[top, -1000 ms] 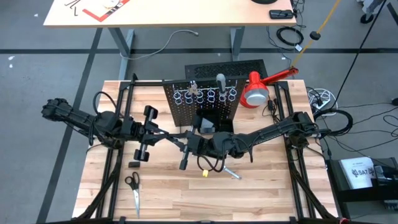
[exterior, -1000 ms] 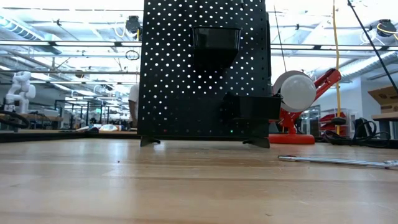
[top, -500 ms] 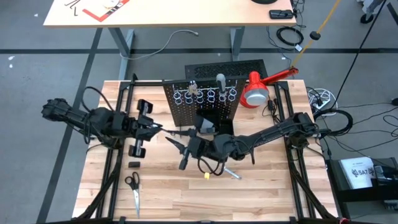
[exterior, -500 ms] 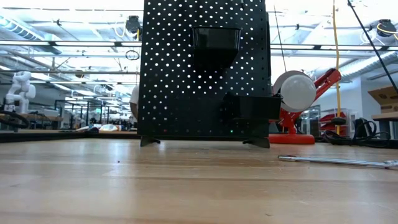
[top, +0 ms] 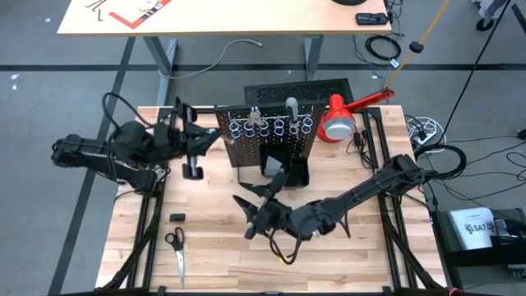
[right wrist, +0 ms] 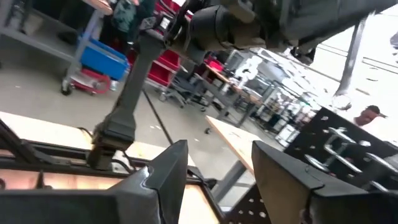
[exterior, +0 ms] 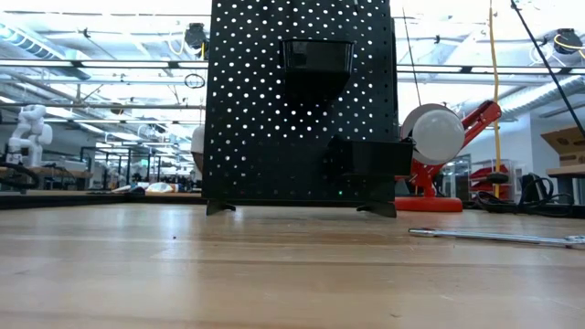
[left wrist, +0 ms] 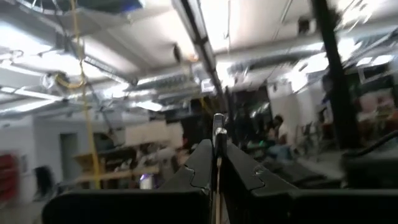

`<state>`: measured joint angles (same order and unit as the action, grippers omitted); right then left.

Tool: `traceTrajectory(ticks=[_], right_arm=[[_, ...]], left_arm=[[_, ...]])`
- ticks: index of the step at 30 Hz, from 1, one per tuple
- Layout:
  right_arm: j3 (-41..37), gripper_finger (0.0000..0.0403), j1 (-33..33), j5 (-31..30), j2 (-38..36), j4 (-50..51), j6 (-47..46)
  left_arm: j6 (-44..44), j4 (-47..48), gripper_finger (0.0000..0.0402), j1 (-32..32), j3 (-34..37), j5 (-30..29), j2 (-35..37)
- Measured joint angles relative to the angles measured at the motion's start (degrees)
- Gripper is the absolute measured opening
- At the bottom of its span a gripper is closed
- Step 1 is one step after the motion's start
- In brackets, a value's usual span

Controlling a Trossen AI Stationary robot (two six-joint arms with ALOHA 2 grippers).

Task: Hang tools onto peg board
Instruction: Hang the wrench on the pegboard

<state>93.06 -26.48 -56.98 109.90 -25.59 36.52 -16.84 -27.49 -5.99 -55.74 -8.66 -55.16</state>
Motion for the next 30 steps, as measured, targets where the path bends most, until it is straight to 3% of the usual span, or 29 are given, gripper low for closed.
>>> traceTrajectory(ticks=[12, 30], right_arm=[[0.0, 0.017, -2.1, -3.3, 0.0, -0.3, 2.3], [0.0, 0.0169, -2.1, -3.2, -0.1, -0.3, 2.1]], left_arm=[[1.4, 15.3, 0.0019, 5.3, -11.2, -2.2, -4.4], [4.1, 23.6, 0.0019, 8.0, -12.0, -6.4, -5.5]])
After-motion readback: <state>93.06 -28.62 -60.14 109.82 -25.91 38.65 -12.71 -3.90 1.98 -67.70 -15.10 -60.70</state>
